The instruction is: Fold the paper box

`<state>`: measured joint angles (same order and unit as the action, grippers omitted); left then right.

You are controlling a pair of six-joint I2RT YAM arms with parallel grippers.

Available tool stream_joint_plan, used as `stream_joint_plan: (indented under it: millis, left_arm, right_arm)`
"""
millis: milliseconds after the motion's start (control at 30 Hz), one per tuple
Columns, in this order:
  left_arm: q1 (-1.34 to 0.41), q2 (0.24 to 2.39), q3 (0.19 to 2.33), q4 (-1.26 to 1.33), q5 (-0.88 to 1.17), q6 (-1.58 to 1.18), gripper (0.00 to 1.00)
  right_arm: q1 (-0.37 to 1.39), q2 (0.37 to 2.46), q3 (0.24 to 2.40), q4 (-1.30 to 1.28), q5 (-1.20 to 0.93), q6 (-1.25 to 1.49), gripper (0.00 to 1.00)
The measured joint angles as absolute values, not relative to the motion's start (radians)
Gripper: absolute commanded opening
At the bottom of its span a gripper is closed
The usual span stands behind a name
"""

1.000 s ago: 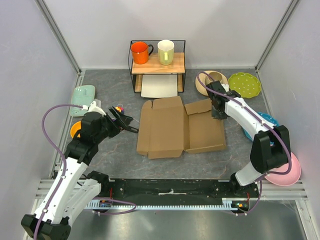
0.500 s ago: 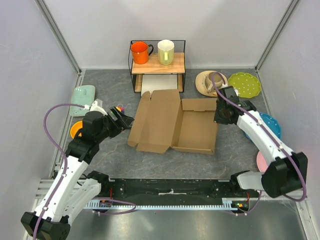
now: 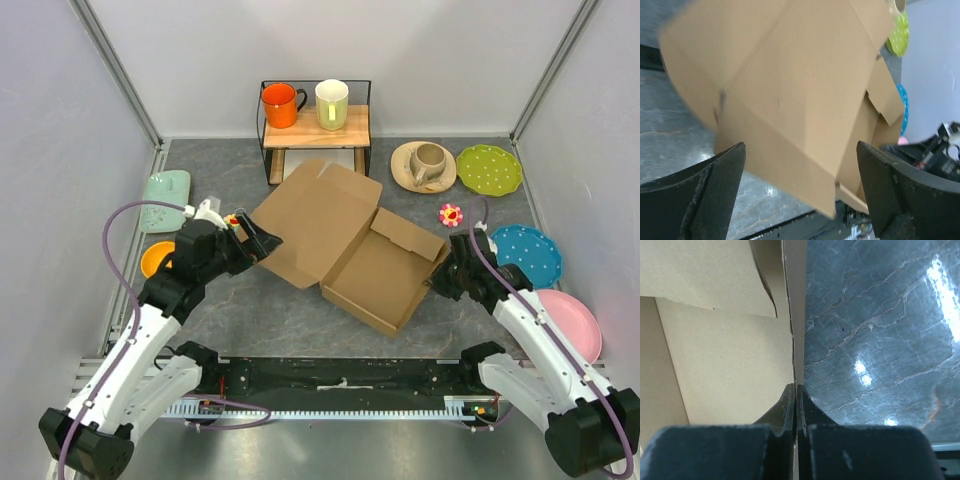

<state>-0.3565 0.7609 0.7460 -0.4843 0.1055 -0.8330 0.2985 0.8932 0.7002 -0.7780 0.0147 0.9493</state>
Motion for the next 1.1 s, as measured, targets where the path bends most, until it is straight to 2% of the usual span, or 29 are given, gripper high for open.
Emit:
stream_joint_plan:
  millis: [300,467,733,933,1033,1100]
  left_arm:
    - [-0.657,0.717,0.749,-0.495,-0.01,-0.903,1.0]
    - [-0.725,0.691,0.739,-0.534,-0.115,-1.005,0.99]
    - [-0.808,0.85,0.739,-0.614,-0.185,-1.081,0.99]
    - [-0.882,0.869,0.698,-0.625,-0.221,-1.183,0.99]
    - [-0.913,0.91,0.688,-0.626,-0.234,-1.214,0.95]
    - [-0.928,0.963,0.688,-0.621,-0.234,-1.225,0.85]
  right_arm:
    - [0.373,0.869,0.583,-0.666,0.069,1.158,0.0]
    - [0.464,0.915,0.524,-0.552,0.13,1.269,0.0]
    - [0.649,1.097,0.506,-0.404,0.218,1.423,0.0]
    - [0.717,1.151,0.507,-0.344,0.273,1.479,0.0]
    - [0.728,1.171,0.509,-0.329,0.292,1.48,0.0]
    - [0.732,1.182,0.514,-0.327,0.298,1.478,0.0]
